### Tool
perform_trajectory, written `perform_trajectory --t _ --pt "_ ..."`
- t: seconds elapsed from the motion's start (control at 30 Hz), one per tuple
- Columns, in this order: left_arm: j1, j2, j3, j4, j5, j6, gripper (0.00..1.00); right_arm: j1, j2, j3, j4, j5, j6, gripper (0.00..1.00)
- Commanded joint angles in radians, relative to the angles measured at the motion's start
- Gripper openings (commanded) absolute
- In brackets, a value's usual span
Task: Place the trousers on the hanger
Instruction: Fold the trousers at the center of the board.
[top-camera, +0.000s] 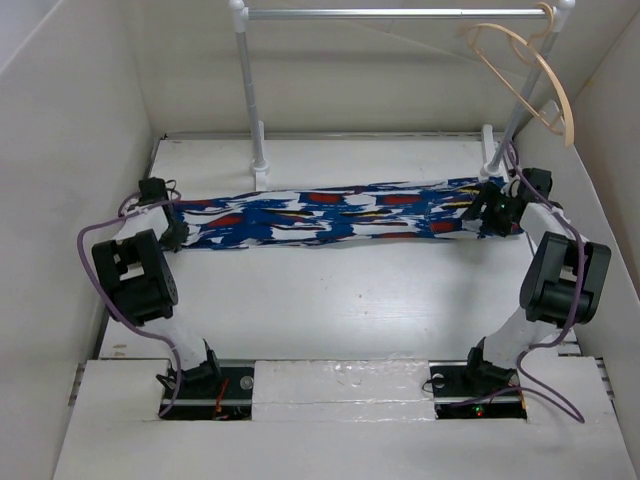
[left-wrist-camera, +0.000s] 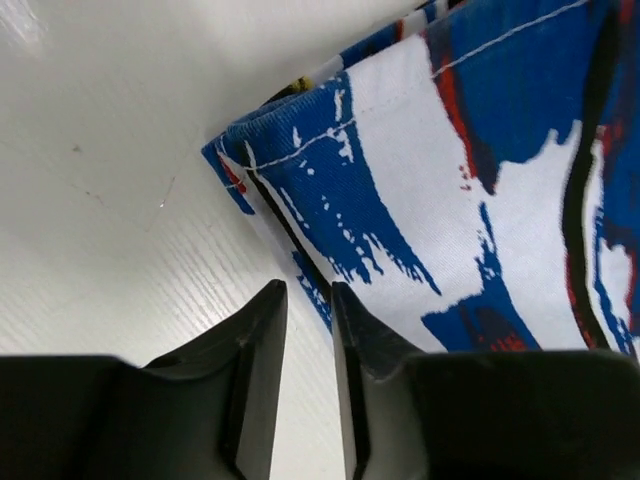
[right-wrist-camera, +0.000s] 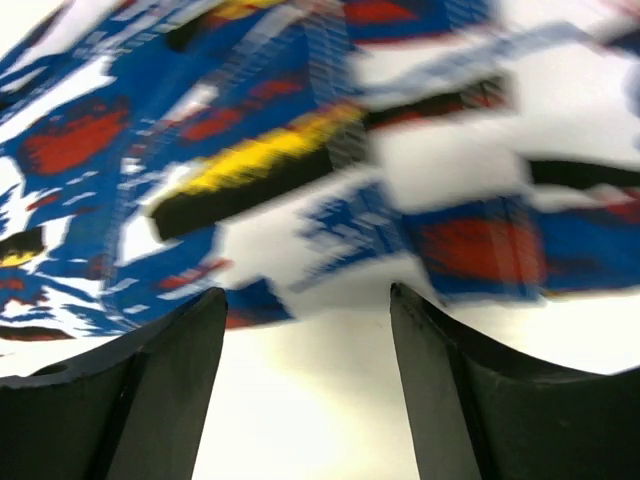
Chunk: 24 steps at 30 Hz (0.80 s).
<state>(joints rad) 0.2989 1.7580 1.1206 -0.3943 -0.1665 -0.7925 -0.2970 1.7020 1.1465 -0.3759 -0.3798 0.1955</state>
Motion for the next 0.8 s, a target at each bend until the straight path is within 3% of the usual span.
perform_trajectory --t 0.0,0.2,0.33,0.43,0.53,0.57,0.6,0.63,0.73,0.77 --pt "0.003 -0.162 -0.005 0.004 -0.024 0.044 0.23 -0.074 -0.044 -0.057 0.083 -0.001 0.07 0.73" --pt "-0.111 -0.25 0.053 0.005 -0.077 0.099 0.24 -0.198 0.027 -0.1 0.152 -0.084 0.131 0.81" --pt "-0.34 -0.224 0.028 0.101 -0.013 0.11 0.24 -0.228 0.051 -0.11 0.186 -0.045 0.165 0.81" --pt "-0.356 -0.117 0.051 0.115 0.066 0.058 0.24 -0.237 0.102 -0.091 0.235 -0.065 0.2 0.73" --pt "-0.32 -0.011 0.061 0.135 0.081 0.058 0.21 -0.228 0.142 -0.096 0.301 -0.067 0.234 0.37" --pt "-0.295 0.01 0.065 0.127 0.081 0.055 0.19 -0.219 0.145 -0.099 0.298 -0.067 0.234 0.15" --pt "-0.281 0.05 0.071 0.097 0.078 0.049 0.17 -0.218 0.134 -0.105 0.279 -0.061 0.229 0.05" --pt "-0.268 0.066 0.068 0.08 0.062 0.049 0.15 -0.218 0.114 -0.132 0.264 -0.042 0.222 0.0" --pt "-0.224 0.081 0.024 0.045 0.007 0.058 0.11 -0.209 -0.005 -0.204 0.209 0.033 0.167 0.0" --pt "-0.193 0.077 -0.004 0.026 -0.02 0.055 0.09 -0.227 -0.078 -0.299 0.186 0.062 0.148 0.0"
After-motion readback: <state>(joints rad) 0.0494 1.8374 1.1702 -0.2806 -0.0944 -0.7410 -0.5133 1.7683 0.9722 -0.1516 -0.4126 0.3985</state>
